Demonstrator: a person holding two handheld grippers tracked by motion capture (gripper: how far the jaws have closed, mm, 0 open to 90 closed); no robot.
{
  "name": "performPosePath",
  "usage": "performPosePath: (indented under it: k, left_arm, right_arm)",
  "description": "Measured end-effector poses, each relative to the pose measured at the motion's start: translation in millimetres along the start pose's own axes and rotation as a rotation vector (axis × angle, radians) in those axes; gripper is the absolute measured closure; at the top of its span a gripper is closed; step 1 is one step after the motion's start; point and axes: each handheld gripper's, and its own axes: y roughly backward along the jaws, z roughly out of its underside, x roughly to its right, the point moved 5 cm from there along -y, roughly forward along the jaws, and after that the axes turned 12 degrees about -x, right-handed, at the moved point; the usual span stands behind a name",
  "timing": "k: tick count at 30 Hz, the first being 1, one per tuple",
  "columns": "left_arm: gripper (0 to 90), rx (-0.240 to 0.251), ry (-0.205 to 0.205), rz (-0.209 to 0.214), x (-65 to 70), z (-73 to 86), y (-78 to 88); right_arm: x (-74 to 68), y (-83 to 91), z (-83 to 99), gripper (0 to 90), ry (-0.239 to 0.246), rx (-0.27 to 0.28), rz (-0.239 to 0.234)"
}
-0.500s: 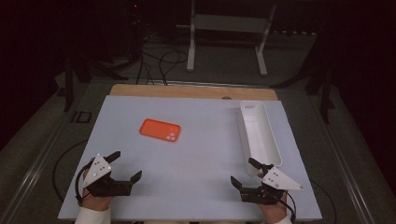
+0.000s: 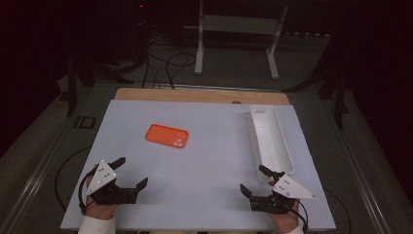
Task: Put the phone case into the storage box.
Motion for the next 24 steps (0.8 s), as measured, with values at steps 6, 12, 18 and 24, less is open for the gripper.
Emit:
performPosePath:
  k: [6, 12, 18, 24]
  left_arm:
    - [0.0, 0.013, 0.010, -0.009, -4.2, -5.4, 2.4]
    - [0.0, 0.022, 0.011, -0.015, -7.3, -10.8, 3.7]
    - [0.0, 0.033, -0.002, -0.014, -12.3, -23.7, -0.8]
    - [0.0, 0.041, -0.008, -0.014, -17.0, -35.6, -8.7]
  right_arm:
    - [-0.4, -0.9, -3.3, 10.4, -0.010, 0.004, 0.000]
    - [-2.3, -0.5, -6.1, 10.4, -0.006, 0.006, -0.002]
    - [-3.8, -2.5, -5.3, 10.4, 0.001, 0.001, -0.004]
    - [-2.0, -1.7, -2.8, 10.4, -0.004, 0.000, 0.001]
